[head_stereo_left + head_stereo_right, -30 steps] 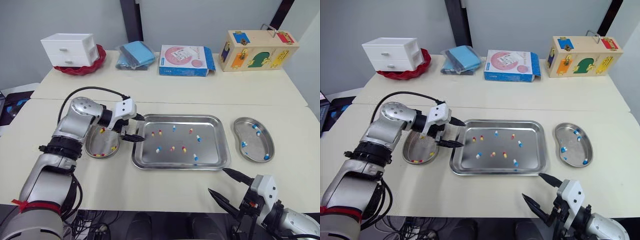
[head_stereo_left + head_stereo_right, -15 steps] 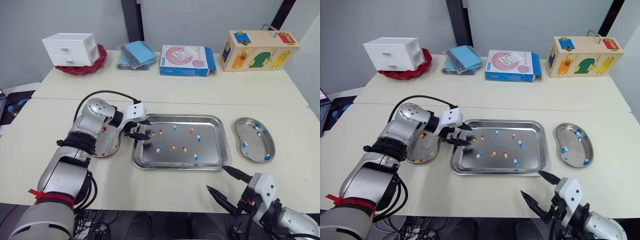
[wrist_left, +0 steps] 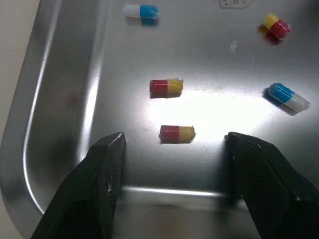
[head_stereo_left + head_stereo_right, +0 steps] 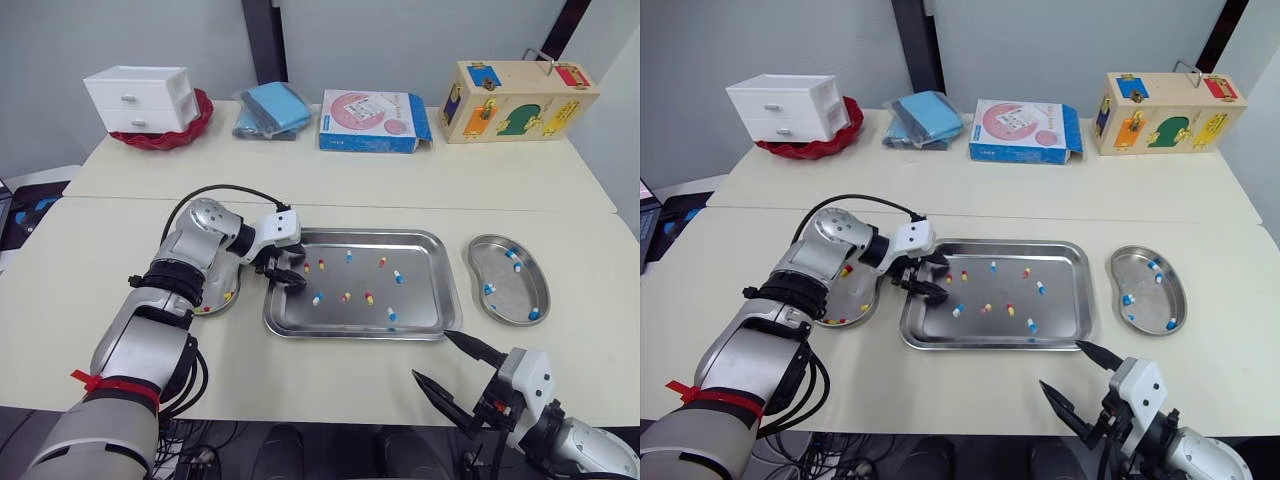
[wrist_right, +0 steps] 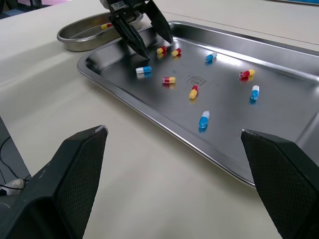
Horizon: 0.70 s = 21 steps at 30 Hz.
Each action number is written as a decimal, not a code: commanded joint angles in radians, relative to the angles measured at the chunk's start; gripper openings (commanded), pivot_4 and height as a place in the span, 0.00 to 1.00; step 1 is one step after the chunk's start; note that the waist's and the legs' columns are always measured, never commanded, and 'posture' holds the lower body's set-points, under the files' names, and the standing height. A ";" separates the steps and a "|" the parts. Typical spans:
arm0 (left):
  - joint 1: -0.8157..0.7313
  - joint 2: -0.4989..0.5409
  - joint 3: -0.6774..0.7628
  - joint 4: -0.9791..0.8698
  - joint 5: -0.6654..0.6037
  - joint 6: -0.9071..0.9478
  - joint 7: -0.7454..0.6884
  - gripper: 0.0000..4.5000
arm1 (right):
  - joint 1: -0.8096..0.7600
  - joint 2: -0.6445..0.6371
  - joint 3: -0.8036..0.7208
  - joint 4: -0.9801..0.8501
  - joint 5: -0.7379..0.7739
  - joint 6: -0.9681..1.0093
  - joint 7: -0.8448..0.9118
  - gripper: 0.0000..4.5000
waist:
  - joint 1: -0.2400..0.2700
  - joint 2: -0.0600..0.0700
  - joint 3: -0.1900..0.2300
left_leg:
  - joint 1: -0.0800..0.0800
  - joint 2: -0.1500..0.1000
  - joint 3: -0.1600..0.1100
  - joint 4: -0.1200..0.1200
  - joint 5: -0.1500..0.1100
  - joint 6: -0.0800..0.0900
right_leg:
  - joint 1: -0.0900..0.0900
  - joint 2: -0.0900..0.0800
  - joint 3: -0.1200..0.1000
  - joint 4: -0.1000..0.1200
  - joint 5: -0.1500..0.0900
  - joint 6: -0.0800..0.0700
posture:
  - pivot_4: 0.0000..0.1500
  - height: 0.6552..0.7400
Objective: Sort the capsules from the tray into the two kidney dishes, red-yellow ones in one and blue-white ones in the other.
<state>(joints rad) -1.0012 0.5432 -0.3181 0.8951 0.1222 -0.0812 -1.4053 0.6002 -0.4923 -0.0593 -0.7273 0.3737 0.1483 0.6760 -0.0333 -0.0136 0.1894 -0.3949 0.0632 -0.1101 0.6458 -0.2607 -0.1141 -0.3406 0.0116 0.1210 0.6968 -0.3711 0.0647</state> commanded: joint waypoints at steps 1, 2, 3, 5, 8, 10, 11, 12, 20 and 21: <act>-0.018 -0.008 0.000 -0.003 0.012 -0.017 0.005 0.75 | 0.007 0.001 -0.002 -0.011 -0.004 -0.030 0.000 1.00 | 0.000 0.000 0.000 | 0.000 0.000 0.000 0.000 0.000 0.000 | 0.000 0.000 0.000 0.000 0.000 0.000 | 1.00 1.00; -0.017 -0.011 0.001 -0.003 0.011 -0.019 0.006 0.71 | 0.007 0.000 0.000 -0.010 -0.004 -0.031 -0.001 1.00 | 0.000 0.000 0.000 | 0.000 0.000 0.000 0.000 0.000 0.000 | 0.000 0.000 0.000 0.000 0.000 0.000 | 1.00 1.00; -0.017 -0.013 0.002 -0.003 0.011 -0.020 0.006 0.67 | 0.007 0.000 0.001 -0.009 -0.005 -0.032 -0.002 1.00 | 0.000 0.000 0.000 | 0.000 0.000 0.000 0.000 0.000 0.000 | 0.000 0.000 0.000 0.000 0.000 0.000 | 1.00 1.00; -0.017 -0.015 0.002 -0.004 0.013 -0.022 0.007 0.55 | 0.007 0.000 0.002 -0.008 -0.005 -0.032 -0.003 1.00 | 0.000 0.000 0.000 | 0.000 0.000 0.000 0.000 0.000 0.000 | 0.000 0.000 0.000 0.000 0.000 0.000 | 1.00 1.00; -0.018 -0.016 0.002 -0.002 0.020 -0.025 0.013 0.33 | 0.008 0.001 0.005 -0.008 -0.006 -0.032 -0.006 1.00 | 0.000 0.000 0.000 | 0.000 0.000 0.000 0.000 0.000 0.000 | 0.000 0.000 0.000 0.000 0.000 0.000 | 1.00 1.00; -0.018 -0.016 0.003 -0.001 0.021 -0.023 0.013 0.27 | 0.013 0.002 0.008 -0.006 -0.008 -0.034 -0.006 1.00 | 0.000 0.000 0.000 | 0.000 0.000 0.000 0.000 0.000 0.000 | 0.000 0.000 0.000 0.001 0.000 0.000 | 1.00 1.00; -0.017 -0.016 0.004 -0.002 0.021 -0.022 0.013 0.27 | 0.016 0.002 0.010 -0.005 -0.010 -0.036 -0.006 1.00 | 0.000 0.000 0.000 | 0.000 0.000 0.000 0.000 0.000 0.000 | 0.000 0.000 0.000 0.001 0.000 0.000 | 1.00 1.00; -0.016 -0.016 0.003 -0.003 0.021 -0.018 0.009 0.27 | 0.018 0.004 0.012 -0.003 -0.012 -0.038 -0.006 1.00 | 0.000 0.000 0.000 | 0.000 0.000 0.000 0.000 0.000 0.000 | 0.000 0.000 0.000 0.001 0.000 0.000 | 1.00 1.00; -0.007 -0.015 -0.004 -0.008 0.030 -0.015 0.002 0.27 | 0.018 0.005 0.016 0.007 -0.018 -0.047 -0.007 1.00 | 0.000 0.000 0.000 | 0.000 0.000 0.000 0.000 0.000 0.000 | 0.000 0.000 0.000 0.001 0.000 0.000 | 1.00 1.00; -0.007 -0.015 -0.004 -0.009 0.030 -0.012 0.001 0.27 | 0.018 0.005 0.017 0.008 -0.019 -0.048 -0.007 1.00 | 0.000 0.000 0.000 | 0.000 0.000 0.000 0.000 0.000 0.000 | 0.000 0.000 0.000 0.001 0.000 0.000 | 1.00 1.00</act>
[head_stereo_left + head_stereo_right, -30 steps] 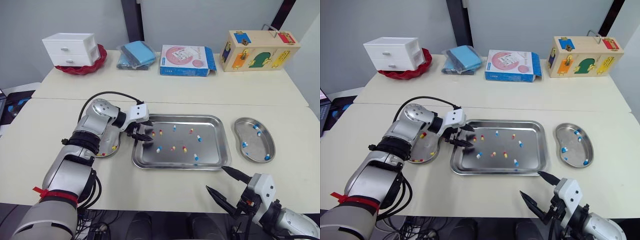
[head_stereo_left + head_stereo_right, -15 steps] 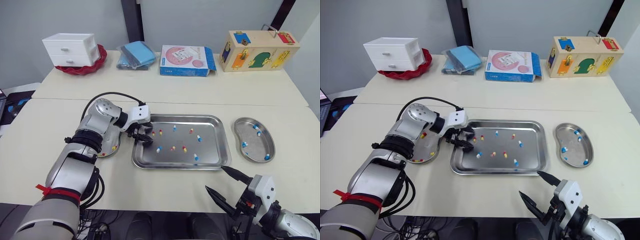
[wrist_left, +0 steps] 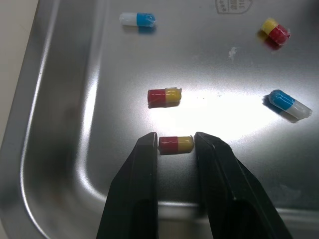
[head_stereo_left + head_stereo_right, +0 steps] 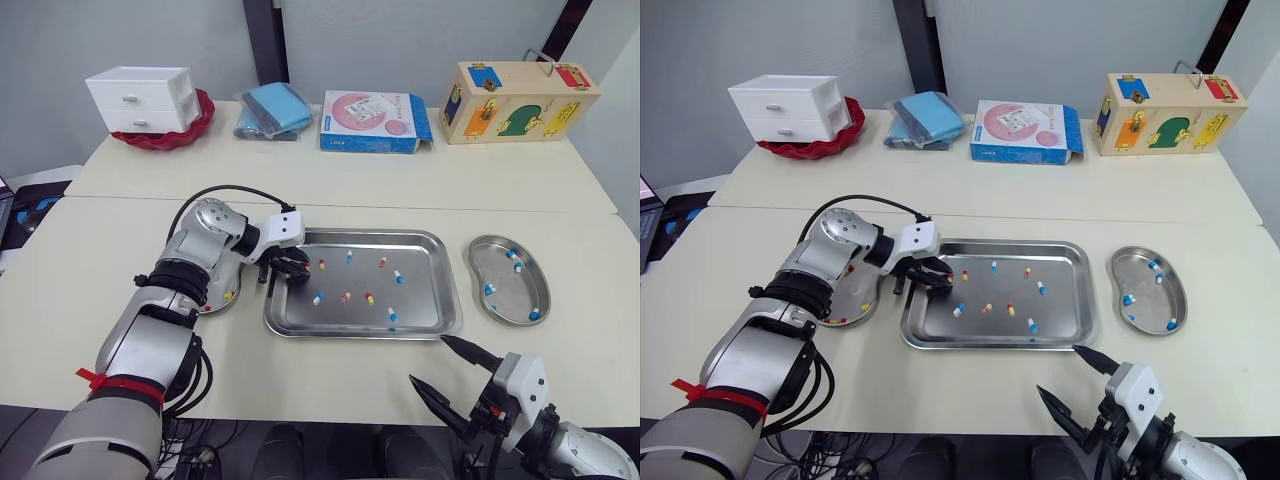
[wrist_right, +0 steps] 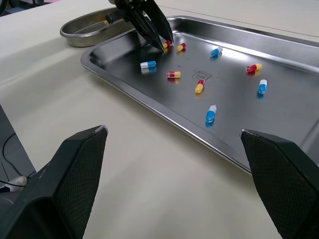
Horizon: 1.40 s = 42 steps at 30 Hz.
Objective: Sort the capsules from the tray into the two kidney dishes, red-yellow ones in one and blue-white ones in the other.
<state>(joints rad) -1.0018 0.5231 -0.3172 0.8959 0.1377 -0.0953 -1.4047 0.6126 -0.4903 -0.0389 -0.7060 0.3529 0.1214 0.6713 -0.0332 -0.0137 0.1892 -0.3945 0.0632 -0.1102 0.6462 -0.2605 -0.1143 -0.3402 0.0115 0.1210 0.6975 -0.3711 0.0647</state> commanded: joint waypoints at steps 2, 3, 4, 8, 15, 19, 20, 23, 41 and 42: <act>-0.006 0.005 -0.006 -0.010 0.016 0.003 0.001 0.18 | 0.006 0.002 -0.003 -0.011 0.002 -0.022 -0.003 1.00 | 0.000 0.000 0.000 | 0.000 0.000 0.000 0.000 0.000 0.000 | 0.000 0.000 0.000 0.000 0.000 0.000 | 1.00 1.00; -0.005 0.006 -0.006 -0.011 0.017 0.002 0.002 0.14 | 0.005 0.001 -0.001 -0.012 0.002 -0.021 -0.003 1.00 | 0.000 0.000 0.000 | 0.000 0.000 0.000 0.000 0.000 0.000 | 0.000 0.000 0.000 0.000 0.000 0.000 | 1.00 1.00; -0.004 0.006 -0.006 -0.012 0.018 0.000 0.005 0.14 | 0.004 0.001 0.000 -0.012 0.001 -0.020 -0.004 1.00 | 0.000 0.000 0.000 | 0.000 0.000 0.000 0.000 0.000 0.000 | 0.000 0.000 0.000 0.000 0.000 0.000 | 1.00 1.00; 0.000 0.008 0.000 -0.023 0.013 -0.001 0.003 0.14 | 0.001 -0.002 0.001 -0.013 0.003 -0.018 -0.002 1.00 | 0.000 0.000 0.000 | 0.001 0.000 0.000 0.000 0.000 0.000 | 0.001 0.000 0.000 0.000 0.000 0.000 | 1.00 1.00; 0.001 0.026 0.026 -0.092 -0.020 0.038 -0.020 0.14 | -0.015 -0.010 0.002 -0.029 0.010 -0.004 -0.001 1.00 | 0.000 0.000 0.000 | 0.000 0.000 0.000 0.000 0.000 0.000 | 0.001 0.000 0.000 0.000 0.000 0.000 | 1.00 1.00; 0.028 0.074 0.059 -0.216 -0.063 0.121 -0.045 0.14 | -0.013 -0.037 -0.004 -0.056 0.030 0.004 0.022 1.00 | 0.000 0.000 0.000 | 0.000 0.000 0.000 0.000 0.000 0.000 | 0.000 0.000 0.000 0.000 0.000 0.000 | 1.00 1.00; 0.047 0.094 0.073 -0.268 -0.085 0.159 -0.058 0.14 | -0.010 -0.050 -0.002 -0.060 0.033 0.003 0.037 1.00 | -0.001 0.000 0.000 | 0.000 0.000 0.000 0.000 0.000 0.000 | 0.001 0.000 0.000 0.000 0.000 0.000 | 1.00 1.00; 0.131 0.188 0.135 -0.480 -0.149 0.327 -0.076 0.14 | -0.007 -0.104 -0.010 -0.062 0.039 -0.015 0.098 1.00 | -0.012 0.000 0.000 | 0.001 0.000 0.000 0.000 0.000 0.000 | 0.001 0.000 0.000 0.000 0.000 0.000 | 1.00 1.00; 0.534 0.452 0.394 -0.842 -0.255 0.665 0.196 0.14 | -0.133 -0.203 -0.041 0.019 0.120 0.005 0.234 1.00 | 0.005 0.000 0.000 | 0.003 0.001 -0.001 0.001 0.000 0.000 | 0.003 0.000 -0.001 0.000 0.000 0.000 | 1.00 1.00; 0.539 0.451 0.395 -0.843 -0.258 0.668 0.207 0.14 | -0.138 -0.205 -0.042 0.026 0.121 0.004 0.237 1.00 | 0.006 -0.001 -0.001 | 0.003 0.001 -0.001 0.001 0.000 0.000 | 0.003 0.000 -0.001 0.000 0.000 0.000 | 1.00 1.00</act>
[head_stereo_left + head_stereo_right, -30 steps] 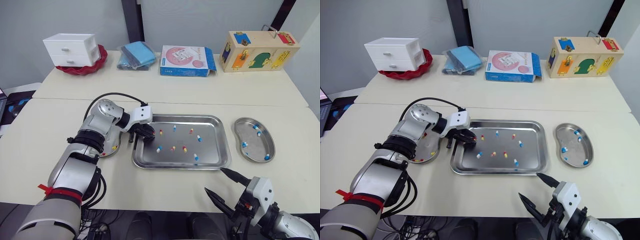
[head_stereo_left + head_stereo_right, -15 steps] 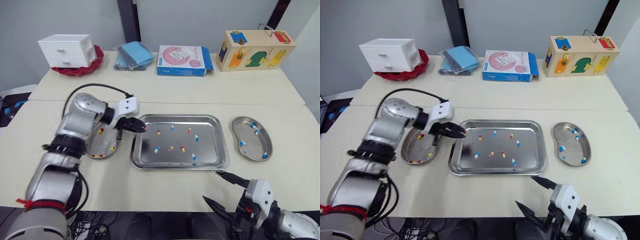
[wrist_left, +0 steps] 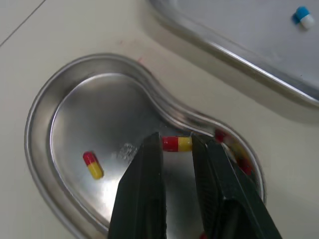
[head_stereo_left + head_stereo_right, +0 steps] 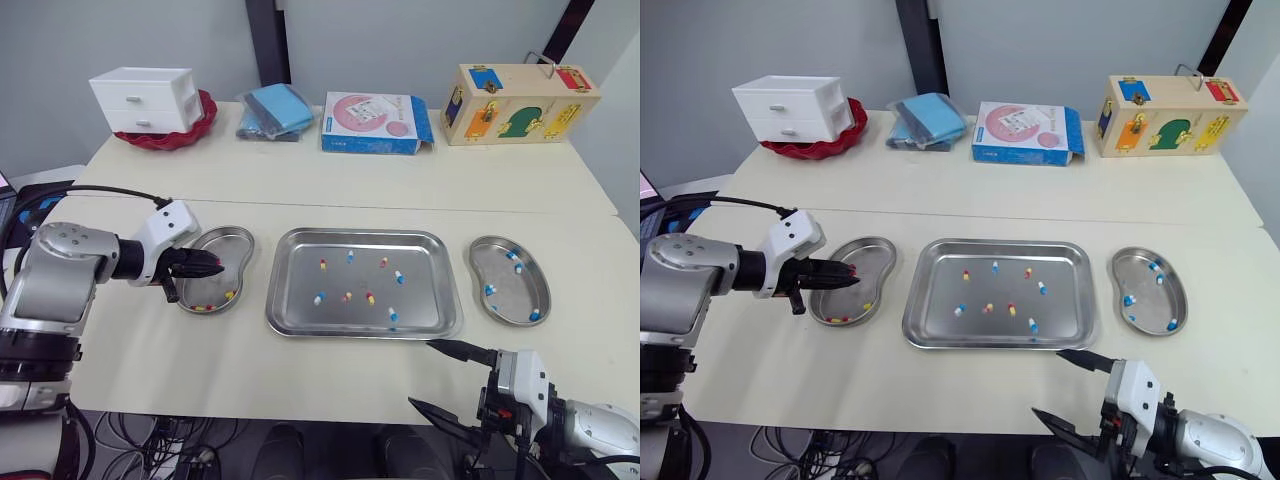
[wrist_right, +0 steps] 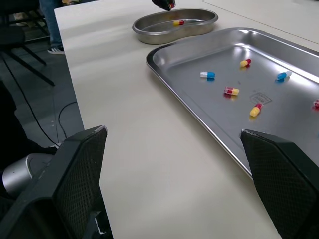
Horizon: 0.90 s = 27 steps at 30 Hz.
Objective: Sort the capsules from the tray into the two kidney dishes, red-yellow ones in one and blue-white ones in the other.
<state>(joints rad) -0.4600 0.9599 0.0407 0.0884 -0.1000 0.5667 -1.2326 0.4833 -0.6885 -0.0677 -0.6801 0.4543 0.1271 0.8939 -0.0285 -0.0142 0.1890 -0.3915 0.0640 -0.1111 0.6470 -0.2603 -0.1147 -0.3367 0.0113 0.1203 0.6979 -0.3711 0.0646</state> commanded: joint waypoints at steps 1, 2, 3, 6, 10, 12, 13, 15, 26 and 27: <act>0.001 0.016 0.037 -0.037 -0.024 0.005 0.041 0.14 | -0.014 -0.008 -0.014 0.005 0.020 -0.001 0.017 1.00 | 0.002 -0.001 -0.001 | 0.000 0.000 0.000 0.000 0.000 0.000 | 0.000 0.000 0.000 0.000 0.000 0.000 | 1.00 1.00; 0.004 0.019 0.035 -0.037 -0.028 0.006 0.046 0.14 | -0.020 -0.009 -0.014 0.009 0.021 0.000 0.018 1.00 | 0.002 -0.001 -0.001 | 0.000 0.000 0.000 0.000 0.000 0.000 | 0.000 0.000 0.000 0.000 0.000 0.000 | 1.00 1.00; 0.006 0.022 0.033 -0.034 -0.032 0.011 0.050 0.14 | -0.030 -0.008 -0.016 0.011 0.022 0.004 0.015 1.00 | 0.001 -0.001 -0.001 | 0.000 0.000 0.000 0.000 0.000 0.000 | 0.000 0.000 0.000 0.000 0.000 0.000 | 1.00 1.00; 0.006 0.035 0.023 -0.020 -0.032 0.009 0.056 0.14 | -0.046 -0.002 -0.016 0.013 0.022 0.012 0.007 1.00 | -0.002 -0.001 0.000 | 0.000 0.000 0.000 0.000 0.000 0.000 | 0.000 0.000 0.000 0.000 0.000 0.000 | 1.00 1.00; -0.007 0.039 0.013 -0.014 -0.034 0.014 0.057 0.14 | -0.043 0.006 -0.009 0.003 0.020 0.023 -0.006 1.00 | -0.003 -0.001 0.000 | 0.000 0.000 0.000 0.000 0.000 0.000 | 0.000 0.000 0.000 0.000 0.000 0.000 | 1.00 1.00; -0.009 0.038 0.011 -0.018 -0.039 0.020 0.058 0.14 | -0.041 0.008 -0.006 -0.004 0.020 0.029 -0.011 1.00 | -0.003 -0.001 0.000 | 0.000 0.000 0.000 0.000 0.000 0.000 | 0.000 0.000 0.000 0.000 0.000 0.000 | 1.00 1.00; -0.008 0.038 0.011 -0.020 -0.041 0.021 0.059 0.20 | -0.040 0.008 -0.006 -0.008 0.020 0.032 -0.013 1.00 | -0.003 -0.001 0.000 | 0.000 0.000 0.000 0.000 0.000 0.000 | 0.000 0.000 0.000 0.000 0.000 0.000 | 1.00 1.00; -0.009 0.040 0.008 -0.012 -0.040 0.016 0.059 0.32 | -0.045 0.009 -0.008 -0.012 0.024 0.041 -0.019 1.00 | -0.003 -0.001 0.000 | 0.000 0.000 0.000 0.000 0.000 0.000 | 0.000 0.000 0.000 0.000 0.000 0.000 | 1.00 1.00; -0.009 0.048 -0.002 -0.006 -0.046 0.012 0.055 1.00 | -0.034 0.013 -0.010 -0.008 0.020 0.032 -0.025 1.00 | -0.003 -0.001 0.000 | 0.000 0.000 0.000 0.000 0.000 0.000 | 0.000 0.000 0.000 0.000 0.000 0.000 | 1.00 1.00; -0.010 0.049 -0.003 -0.005 -0.047 0.011 0.054 1.00 | -0.034 0.014 -0.009 -0.008 0.019 0.031 -0.026 1.00 | -0.003 -0.001 0.000 | 0.000 0.000 0.000 0.000 0.000 0.000 | 0.000 0.000 0.000 0.000 0.000 0.000 | 1.00 1.00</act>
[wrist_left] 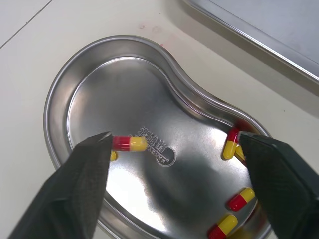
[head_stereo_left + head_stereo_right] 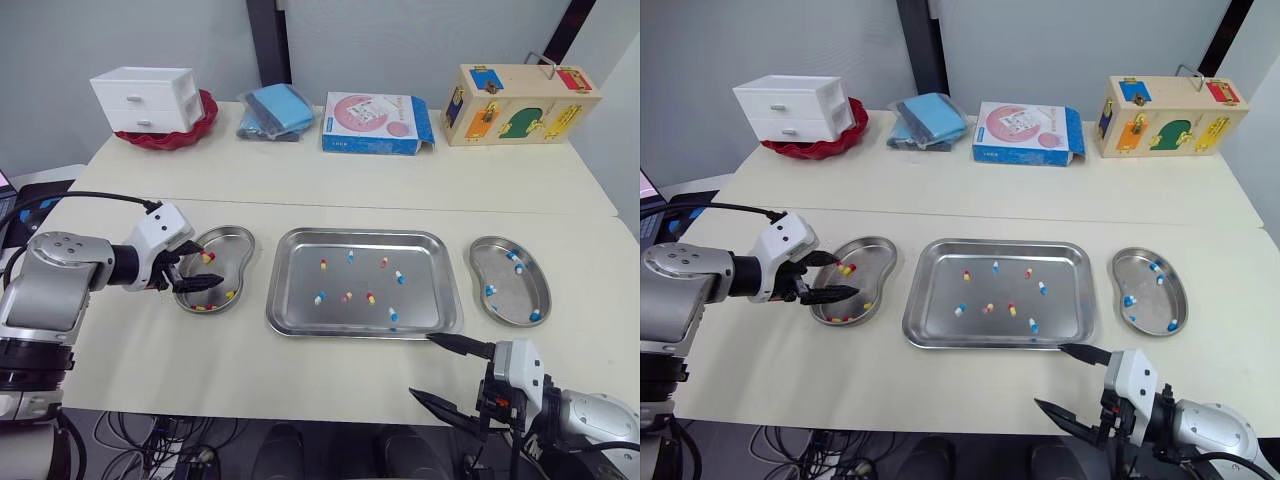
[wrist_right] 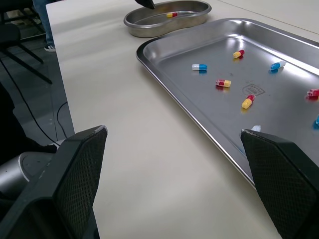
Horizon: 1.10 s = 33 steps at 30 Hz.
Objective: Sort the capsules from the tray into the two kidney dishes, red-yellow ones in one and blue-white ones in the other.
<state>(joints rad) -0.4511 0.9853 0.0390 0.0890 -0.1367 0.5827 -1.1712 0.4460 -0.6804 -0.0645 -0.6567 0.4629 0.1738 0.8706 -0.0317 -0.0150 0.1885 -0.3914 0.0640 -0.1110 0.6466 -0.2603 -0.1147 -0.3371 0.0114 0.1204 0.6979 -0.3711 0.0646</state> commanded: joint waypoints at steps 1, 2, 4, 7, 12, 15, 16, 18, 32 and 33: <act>-0.020 0.024 -0.003 -0.004 -0.010 -0.006 -0.008 1.00 | 0.003 0.007 -0.012 -0.031 0.010 -0.015 -0.003 1.00 | 0.000 0.000 0.000 | 0.000 0.000 0.000 0.000 0.000 0.000 | 0.000 0.000 0.000 0.000 0.000 0.000 | 1.00 1.00; -0.021 0.025 -0.004 -0.003 -0.011 -0.007 -0.008 1.00 | 0.004 0.008 -0.012 -0.031 0.009 -0.016 -0.003 1.00 | 0.000 0.000 0.000 | 0.000 0.000 0.000 0.000 0.000 0.000 | 0.000 0.000 0.000 0.000 0.000 0.000 | 1.00 1.00; -0.022 0.025 -0.005 -0.003 -0.012 -0.007 -0.009 1.00 | 0.006 0.010 -0.013 -0.031 0.008 -0.017 -0.003 1.00 | 0.000 0.000 0.000 | 0.000 0.000 0.000 0.000 0.000 0.000 | 0.000 0.000 0.000 0.000 0.000 0.000 | 1.00 1.00; -0.022 0.026 -0.008 0.000 -0.011 -0.010 -0.011 1.00 | 0.005 0.010 -0.013 -0.031 0.008 -0.018 -0.002 1.00 | 0.000 0.000 0.000 | 0.000 0.000 0.000 0.000 0.000 0.000 | 0.000 0.000 0.000 0.000 0.000 0.000 | 1.00 1.00; -0.019 0.027 -0.008 0.005 -0.010 -0.017 -0.016 1.00 | 0.000 0.010 -0.012 -0.031 0.006 -0.017 -0.002 1.00 | 0.000 0.000 0.000 | 0.000 0.000 0.000 0.000 0.000 0.000 | 0.000 0.000 0.000 0.000 0.000 0.000 | 1.00 1.00; -0.021 0.024 -0.008 0.011 -0.008 -0.026 -0.016 1.00 | -0.007 0.011 -0.008 -0.030 0.004 -0.014 -0.004 1.00 | 0.000 0.000 0.000 | 0.000 0.000 0.000 0.000 0.000 0.000 | 0.000 0.000 0.000 0.000 0.000 0.000 | 1.00 1.00; -0.019 0.022 -0.004 0.015 -0.008 -0.044 -0.017 1.00 | -0.008 0.011 -0.007 -0.030 0.004 -0.014 -0.004 1.00 | 0.000 0.000 0.000 | 0.000 0.000 0.000 0.000 0.000 0.000 | 0.000 0.000 0.000 0.000 0.000 0.000 | 1.00 1.00; -0.018 0.021 0.002 0.029 -0.011 -0.065 -0.020 1.00 | -0.012 0.012 -0.006 -0.028 0.004 -0.012 -0.004 1.00 | 0.000 0.000 0.000 | 0.000 0.000 0.000 0.000 0.000 0.000 | 0.000 0.000 0.000 0.000 0.000 0.000 | 1.00 1.00; -0.034 0.039 0.012 0.168 -0.043 -0.117 -0.062 1.00 | -0.017 0.041 0.002 -0.069 0.039 -0.022 -0.009 1.00 | 0.000 0.000 0.000 | 0.000 0.000 0.000 0.000 0.000 0.000 | 0.000 0.000 0.000 0.000 0.000 0.000 | 1.00 1.00; -0.036 0.038 0.011 0.172 -0.044 -0.119 -0.063 1.00 | -0.016 0.041 0.003 -0.066 0.036 -0.024 -0.009 1.00 | 0.000 0.000 0.000 | 0.000 0.000 0.000 0.000 0.000 0.000 | 0.000 0.000 0.000 0.000 0.000 0.000 | 1.00 1.00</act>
<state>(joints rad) -0.4676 1.0053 0.0340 0.2624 -0.1762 0.4803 -1.2325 0.4290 -0.6443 -0.0550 -0.6901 0.4931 0.1700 0.8639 -0.0319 -0.0149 0.1885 -0.3914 0.0641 -0.1109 0.6464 -0.2603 -0.1147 -0.3373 0.0114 0.1204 0.6979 -0.3711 0.0646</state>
